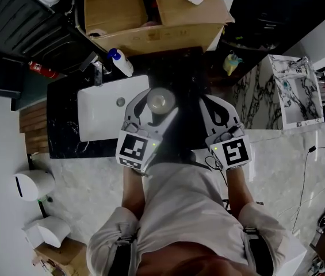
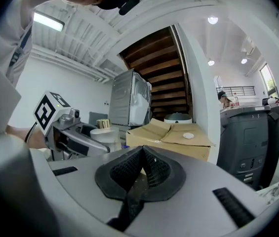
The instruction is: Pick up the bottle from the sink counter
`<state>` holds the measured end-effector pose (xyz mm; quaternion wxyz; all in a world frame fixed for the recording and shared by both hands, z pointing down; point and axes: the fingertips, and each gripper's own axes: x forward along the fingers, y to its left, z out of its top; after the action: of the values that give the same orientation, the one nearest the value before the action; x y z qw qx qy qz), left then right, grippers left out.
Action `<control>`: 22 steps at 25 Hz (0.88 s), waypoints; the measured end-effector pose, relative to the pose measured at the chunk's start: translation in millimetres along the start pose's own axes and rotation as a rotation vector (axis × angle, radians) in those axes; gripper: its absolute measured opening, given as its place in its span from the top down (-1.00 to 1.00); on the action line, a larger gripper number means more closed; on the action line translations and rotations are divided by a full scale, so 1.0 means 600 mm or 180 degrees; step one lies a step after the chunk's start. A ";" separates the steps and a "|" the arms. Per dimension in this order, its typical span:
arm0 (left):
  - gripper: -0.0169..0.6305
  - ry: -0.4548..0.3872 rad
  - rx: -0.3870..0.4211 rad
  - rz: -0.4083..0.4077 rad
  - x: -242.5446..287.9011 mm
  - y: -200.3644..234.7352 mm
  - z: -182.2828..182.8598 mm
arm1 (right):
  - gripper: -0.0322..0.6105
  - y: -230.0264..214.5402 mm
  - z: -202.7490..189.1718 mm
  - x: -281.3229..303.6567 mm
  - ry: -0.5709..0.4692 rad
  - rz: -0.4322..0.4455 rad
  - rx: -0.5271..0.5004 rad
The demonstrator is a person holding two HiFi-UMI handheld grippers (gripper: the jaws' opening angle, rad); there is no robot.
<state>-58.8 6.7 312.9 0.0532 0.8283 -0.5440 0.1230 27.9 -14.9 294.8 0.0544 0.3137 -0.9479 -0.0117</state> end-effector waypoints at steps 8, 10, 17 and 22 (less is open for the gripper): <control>-0.04 -0.0163 -0.0061 0.0076 -0.033 0.028 0.025 | 0.91 0.013 0.018 -0.006 0.0037 -0.0061 -0.0061; -0.04 -0.0181 -0.0060 0.0047 -0.034 0.033 0.028 | 0.91 0.012 0.020 -0.004 0.0052 -0.0093 -0.0071; -0.04 -0.0214 -0.0026 -0.0042 -0.037 0.061 0.034 | 0.91 0.022 0.034 0.021 0.0034 -0.0140 -0.0114; -0.04 -0.0228 -0.0003 -0.0085 -0.045 0.081 0.036 | 0.91 0.043 0.043 0.045 0.0030 -0.0130 -0.0105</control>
<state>-110.5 6.1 282.7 0.0357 0.8394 -0.5344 0.0923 -11.5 -10.7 273.2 0.0638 0.3322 -0.9407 -0.0269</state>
